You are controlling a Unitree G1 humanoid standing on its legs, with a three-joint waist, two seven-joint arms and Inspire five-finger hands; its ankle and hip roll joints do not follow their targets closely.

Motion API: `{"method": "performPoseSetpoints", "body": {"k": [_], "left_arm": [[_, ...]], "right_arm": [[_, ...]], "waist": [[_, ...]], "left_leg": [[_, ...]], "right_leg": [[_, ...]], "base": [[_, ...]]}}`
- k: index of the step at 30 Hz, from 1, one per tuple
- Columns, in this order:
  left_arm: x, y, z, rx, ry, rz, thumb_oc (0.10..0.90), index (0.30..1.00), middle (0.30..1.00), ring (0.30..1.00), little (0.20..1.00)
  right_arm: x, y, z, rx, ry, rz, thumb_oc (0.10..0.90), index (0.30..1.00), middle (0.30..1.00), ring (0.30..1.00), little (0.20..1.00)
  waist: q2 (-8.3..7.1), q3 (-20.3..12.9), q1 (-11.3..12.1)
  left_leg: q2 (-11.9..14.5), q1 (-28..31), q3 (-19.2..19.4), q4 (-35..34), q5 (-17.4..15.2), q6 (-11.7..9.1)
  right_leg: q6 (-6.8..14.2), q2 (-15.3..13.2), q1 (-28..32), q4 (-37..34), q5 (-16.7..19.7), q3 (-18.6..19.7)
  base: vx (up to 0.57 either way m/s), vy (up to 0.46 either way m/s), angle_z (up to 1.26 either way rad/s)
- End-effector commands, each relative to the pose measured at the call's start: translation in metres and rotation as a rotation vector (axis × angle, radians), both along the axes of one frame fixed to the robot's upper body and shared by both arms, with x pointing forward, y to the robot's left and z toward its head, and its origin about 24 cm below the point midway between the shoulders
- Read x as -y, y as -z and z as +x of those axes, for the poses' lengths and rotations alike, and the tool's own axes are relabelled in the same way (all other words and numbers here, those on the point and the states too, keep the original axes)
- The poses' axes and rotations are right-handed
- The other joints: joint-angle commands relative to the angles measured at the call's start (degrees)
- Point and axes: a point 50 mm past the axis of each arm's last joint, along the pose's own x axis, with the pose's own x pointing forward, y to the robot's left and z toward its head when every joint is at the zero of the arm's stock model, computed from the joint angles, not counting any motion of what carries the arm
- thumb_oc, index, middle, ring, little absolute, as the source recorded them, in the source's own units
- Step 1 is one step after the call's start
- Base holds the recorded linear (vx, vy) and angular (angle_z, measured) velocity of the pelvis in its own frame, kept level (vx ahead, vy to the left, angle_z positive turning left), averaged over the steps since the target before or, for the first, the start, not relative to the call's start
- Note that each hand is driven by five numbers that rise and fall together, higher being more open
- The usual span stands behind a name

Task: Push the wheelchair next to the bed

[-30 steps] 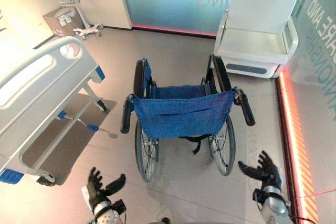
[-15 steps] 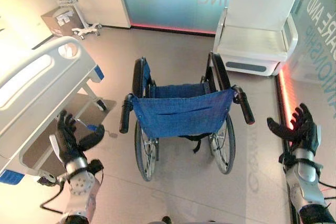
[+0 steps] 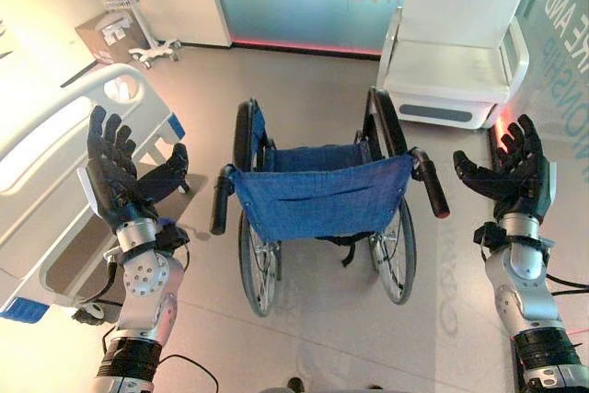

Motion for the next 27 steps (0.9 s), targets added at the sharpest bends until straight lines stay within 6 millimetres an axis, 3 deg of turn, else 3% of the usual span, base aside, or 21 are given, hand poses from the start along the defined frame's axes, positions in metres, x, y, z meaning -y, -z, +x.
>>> {"method": "performPoseSetpoints", "body": {"k": [1,9,17,27], "left_arm": [[0.006,-0.051,0.012,0.189,0.111,0.089,0.800,0.900,0.900,0.900,0.900],[0.010,-0.041,0.008,0.078,0.219,0.117,0.800,0.900,0.900,0.900,0.900],[0.020,-0.033,-0.003,0.036,0.360,0.089,0.800,0.900,0.900,0.900,0.900],[0.015,-0.032,-0.008,-0.041,0.342,0.187,0.800,0.900,0.900,0.900,0.900]], "right_arm": [[-0.017,-0.072,0.008,0.298,-0.070,-0.126,0.800,0.900,0.900,0.900,0.900],[-0.023,-0.087,-0.003,0.363,-0.165,-0.115,0.800,0.900,0.900,0.900,0.900],[-0.030,-0.075,-0.013,0.279,-0.280,-0.172,0.800,0.900,0.900,0.900,0.900],[-0.033,-0.062,-0.013,0.128,-0.338,-0.265,0.800,0.900,0.900,0.900,0.900]], "waist": [[-2.45,-3.92,0.09],[-2.63,-3.44,0.38],[-2.93,-2.90,0.80],[-3.12,-2.46,1.07]], "left_leg": [[-1.48,-0.68,1.65,1.20,-3.30,-0.92],[-1.49,-1.20,1.96,1.56,-3.26,-0.76],[-1.44,-1.68,2.31,1.70,-2.92,-0.64],[-1.42,-2.16,2.53,1.85,-2.59,-0.70]], "right_leg": [[0.45,-1.90,-3.04,4.16,-1.07,0.91],[0.52,-1.61,-3.58,4.50,-0.99,0.91],[0.61,-1.50,-3.99,4.71,-0.73,0.58],[0.74,-1.53,-4.42,4.85,-0.47,0.07]], "base": [[0.00,0.000,0.00],[0.00,0.000,0.00],[0.00,0.000,0.00],[0.00,0.000,0.00]]}}
